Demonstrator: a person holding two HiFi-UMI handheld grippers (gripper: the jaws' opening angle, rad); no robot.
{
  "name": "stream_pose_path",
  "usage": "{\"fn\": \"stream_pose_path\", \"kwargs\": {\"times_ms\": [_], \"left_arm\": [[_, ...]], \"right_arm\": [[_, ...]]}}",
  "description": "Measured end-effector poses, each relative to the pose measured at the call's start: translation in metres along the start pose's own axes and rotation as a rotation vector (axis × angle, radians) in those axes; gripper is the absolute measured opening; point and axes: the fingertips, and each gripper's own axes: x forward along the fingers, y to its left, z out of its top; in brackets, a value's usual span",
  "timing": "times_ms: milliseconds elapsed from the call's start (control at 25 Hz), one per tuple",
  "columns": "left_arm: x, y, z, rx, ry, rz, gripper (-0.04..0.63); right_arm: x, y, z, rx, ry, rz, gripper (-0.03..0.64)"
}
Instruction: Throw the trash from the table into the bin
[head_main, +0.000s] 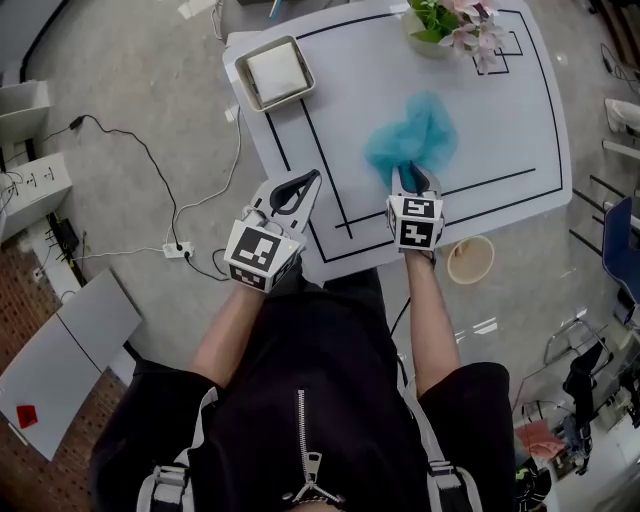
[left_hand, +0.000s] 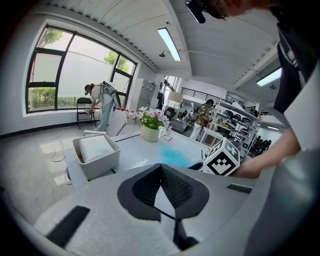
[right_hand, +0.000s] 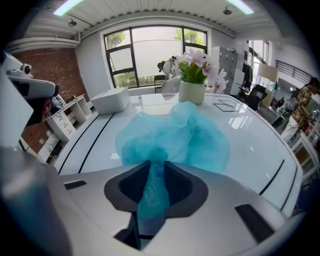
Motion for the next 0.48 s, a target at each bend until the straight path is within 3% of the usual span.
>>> {"fn": "stream_pose_path", "kwargs": {"times_ms": [200,480], "left_arm": [[-0.003,-0.003,0.006,0.01,-0.022,-0.013,0.005],[-0.011,-0.003,0.02,0.032,-0.051,-0.046,0.005]], "right_arm": [[-0.005,0.013,-0.003,-0.015,0.035,0.041,0.041],[-0.047,0.024,0.016,0.012,-0.056,-0.004,0.038]]}}
